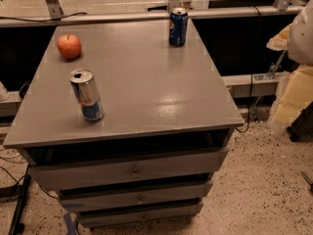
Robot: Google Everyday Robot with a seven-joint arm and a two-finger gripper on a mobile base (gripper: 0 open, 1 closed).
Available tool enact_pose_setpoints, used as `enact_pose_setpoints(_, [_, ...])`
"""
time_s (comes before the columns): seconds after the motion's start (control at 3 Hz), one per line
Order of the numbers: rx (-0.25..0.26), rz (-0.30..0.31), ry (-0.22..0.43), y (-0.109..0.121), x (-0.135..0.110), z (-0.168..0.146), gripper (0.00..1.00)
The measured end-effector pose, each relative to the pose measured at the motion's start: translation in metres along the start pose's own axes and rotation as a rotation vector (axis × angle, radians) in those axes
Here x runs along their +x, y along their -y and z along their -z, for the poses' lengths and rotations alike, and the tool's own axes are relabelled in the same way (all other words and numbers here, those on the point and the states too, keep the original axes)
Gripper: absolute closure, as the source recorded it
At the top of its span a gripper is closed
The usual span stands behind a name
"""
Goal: Pick redbull can
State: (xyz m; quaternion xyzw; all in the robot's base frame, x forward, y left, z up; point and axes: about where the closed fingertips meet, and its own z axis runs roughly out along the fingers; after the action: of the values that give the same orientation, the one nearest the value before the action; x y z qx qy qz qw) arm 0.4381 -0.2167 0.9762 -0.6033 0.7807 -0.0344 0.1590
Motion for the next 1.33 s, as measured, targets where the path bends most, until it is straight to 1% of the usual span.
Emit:
enact_pose_setpoints(0.33, [0.000, 0.000, 0.000, 0.000, 0.000, 0.000, 0.00])
enact_pose_setpoints(0.67, [-0.034, 0.053, 0.099, 0.014, -0.024, -0.008, 0.00])
enact_pose_setpoints(1.0, [-0.151, 0.138, 0.306, 0.016, -0.085, -0.045, 0.00])
enact_pose_setpoints(1.33, [-0.273, 0.213, 0.508, -0.007, -0.159, -0.074, 0.00])
